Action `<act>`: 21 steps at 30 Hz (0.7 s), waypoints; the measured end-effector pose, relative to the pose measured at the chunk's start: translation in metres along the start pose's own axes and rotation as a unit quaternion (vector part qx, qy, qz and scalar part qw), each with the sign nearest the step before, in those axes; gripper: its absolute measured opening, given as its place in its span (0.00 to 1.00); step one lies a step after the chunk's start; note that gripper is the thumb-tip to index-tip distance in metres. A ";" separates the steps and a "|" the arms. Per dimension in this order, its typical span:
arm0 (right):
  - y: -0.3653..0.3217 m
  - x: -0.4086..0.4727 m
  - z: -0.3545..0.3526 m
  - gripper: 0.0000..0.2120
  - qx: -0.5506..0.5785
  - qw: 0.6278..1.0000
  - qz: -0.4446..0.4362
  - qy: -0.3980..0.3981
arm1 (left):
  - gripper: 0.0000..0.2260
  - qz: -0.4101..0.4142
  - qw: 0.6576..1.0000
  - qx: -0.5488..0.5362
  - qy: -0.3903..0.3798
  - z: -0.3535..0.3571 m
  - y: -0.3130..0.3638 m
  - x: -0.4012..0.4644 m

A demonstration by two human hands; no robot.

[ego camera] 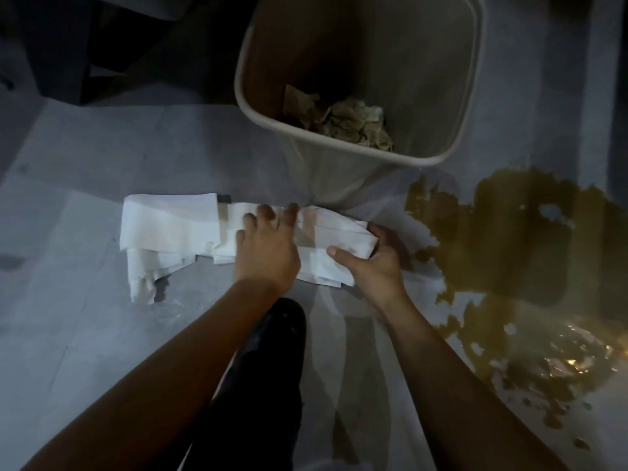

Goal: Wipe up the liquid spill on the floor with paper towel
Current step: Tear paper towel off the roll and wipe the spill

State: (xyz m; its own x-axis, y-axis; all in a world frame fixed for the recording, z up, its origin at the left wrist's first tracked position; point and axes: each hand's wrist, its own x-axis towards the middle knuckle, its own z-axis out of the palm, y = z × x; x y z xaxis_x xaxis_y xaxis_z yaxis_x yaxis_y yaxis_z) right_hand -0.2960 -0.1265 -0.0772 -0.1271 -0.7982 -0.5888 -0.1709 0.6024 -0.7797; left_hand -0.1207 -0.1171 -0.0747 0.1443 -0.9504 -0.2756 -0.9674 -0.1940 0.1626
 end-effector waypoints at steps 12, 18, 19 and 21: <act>-0.013 0.015 -0.026 0.15 -0.068 0.986 0.077 0.129 | 0.18 -0.179 0.972 -0.149 0.004 -0.009 -0.044 0.011; -0.020 0.011 -0.072 0.11 -0.028 0.975 0.075 0.207 | 0.15 -0.193 0.929 -0.307 0.068 -0.022 -0.060 0.011; -0.023 0.010 -0.081 0.11 -0.031 0.972 0.068 0.222 | 0.17 -0.214 0.914 -0.338 0.071 -0.024 -0.071 0.012; -0.029 0.007 -0.096 0.13 -0.039 0.966 0.048 0.251 | 0.18 -0.250 0.886 -0.382 0.085 -0.030 -0.096 0.014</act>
State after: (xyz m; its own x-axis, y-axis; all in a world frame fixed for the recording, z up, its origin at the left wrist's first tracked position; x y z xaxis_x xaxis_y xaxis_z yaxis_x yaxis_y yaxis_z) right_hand -0.3854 -0.1499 -0.0378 -0.6002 -0.6504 -0.4656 -0.2045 0.6875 -0.6968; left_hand -0.0195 -0.1194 -0.0660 0.6066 -0.7102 -0.3571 -0.3608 -0.6463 0.6724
